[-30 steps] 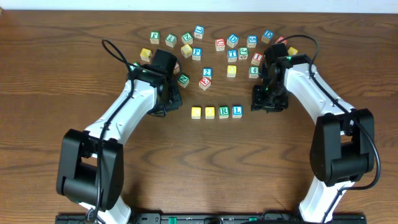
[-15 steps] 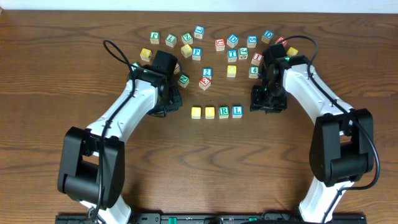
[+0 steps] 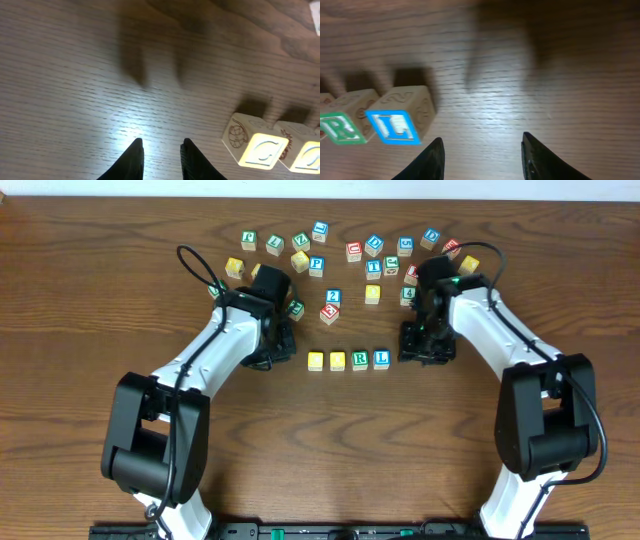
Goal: Spell out CORL
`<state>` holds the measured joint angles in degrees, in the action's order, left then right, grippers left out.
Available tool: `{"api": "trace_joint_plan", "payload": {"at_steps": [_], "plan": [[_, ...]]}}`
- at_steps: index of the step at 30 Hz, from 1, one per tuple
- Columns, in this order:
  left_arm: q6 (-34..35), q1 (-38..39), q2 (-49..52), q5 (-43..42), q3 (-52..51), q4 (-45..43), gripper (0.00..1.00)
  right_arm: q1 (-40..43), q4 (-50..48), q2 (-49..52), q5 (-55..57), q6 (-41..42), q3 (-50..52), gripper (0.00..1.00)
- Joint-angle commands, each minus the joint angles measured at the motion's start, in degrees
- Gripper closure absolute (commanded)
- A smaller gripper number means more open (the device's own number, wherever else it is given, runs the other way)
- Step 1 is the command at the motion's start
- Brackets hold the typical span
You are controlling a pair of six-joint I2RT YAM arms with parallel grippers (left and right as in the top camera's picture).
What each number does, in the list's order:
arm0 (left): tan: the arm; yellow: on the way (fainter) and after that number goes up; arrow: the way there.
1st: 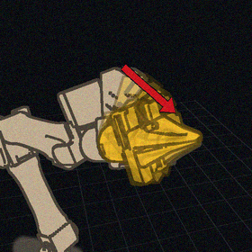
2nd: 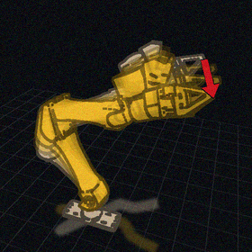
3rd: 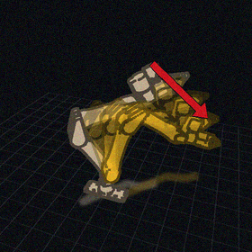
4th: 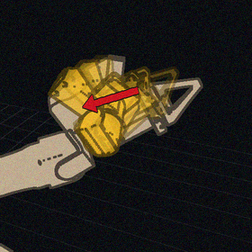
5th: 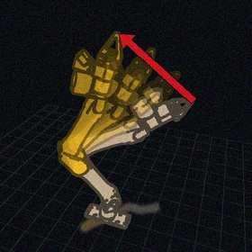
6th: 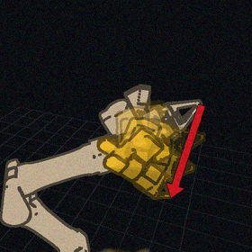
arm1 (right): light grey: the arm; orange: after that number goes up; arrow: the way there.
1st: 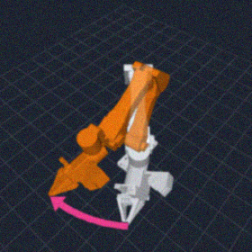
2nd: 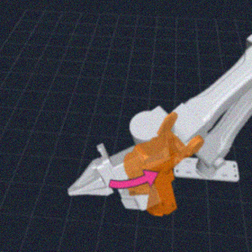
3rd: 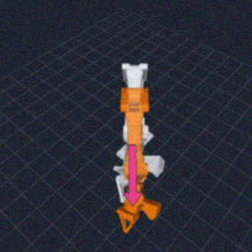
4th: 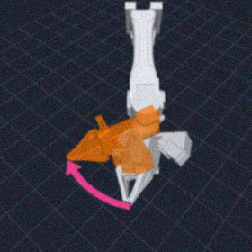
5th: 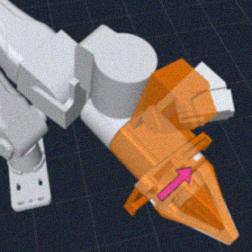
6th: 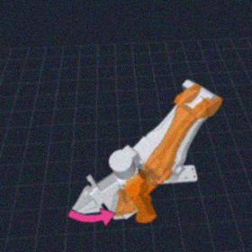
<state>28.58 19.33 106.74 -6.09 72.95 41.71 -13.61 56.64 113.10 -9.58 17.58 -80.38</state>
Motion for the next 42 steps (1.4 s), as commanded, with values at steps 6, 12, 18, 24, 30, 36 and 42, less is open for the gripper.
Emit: {"api": "trace_joint_plan", "payload": {"at_steps": [6, 12, 18, 24, 30, 36, 42], "plan": [[0.2, 1.6, 0.7, 0.0, -0.6, -0.5, 0.75, -2.2, -0.9, 0.5, -0.3, 1.7, 0.3, 0.55], [0.2, 2.5, 0.7, 0.1, -0.6, -1.1, 0.75, -2.6, -1.4, 0.5, -0.2, 1.7, 0.4, 0.55], [0.2, 3.3, 0.7, 0.1, -0.6, -1.6, 0.75, -2.6, -1.6, 0.5, 0.7, 1.7, 0.3, 0.56], [0.2, 3.3, 0.8, 0.1, -0.7, -2.7, 0.75, -2.4, -1.9, 0.5, 2.7, 3.1, 0.4, 0.57], [0.2, 3.3, 0.8, 0.1, -1.3, -4.3, 0.75, -2.2, -2.0, 0.5, 3.3, 3.6, 0.4, 0.57], [0.2, 3.3, 0.8, 0.1, -2.9, -5.7, 0.75, -2.2, -4.2, 0.5, 3.3, 4.2, 0.7, 0.57], [0.2, 3.3, 0.8, 0.0, -4.4, -6.7, 0.75, -2.2, -5.4, 0.5, 3.3, 4.7, 1.7, 0.58]]}}
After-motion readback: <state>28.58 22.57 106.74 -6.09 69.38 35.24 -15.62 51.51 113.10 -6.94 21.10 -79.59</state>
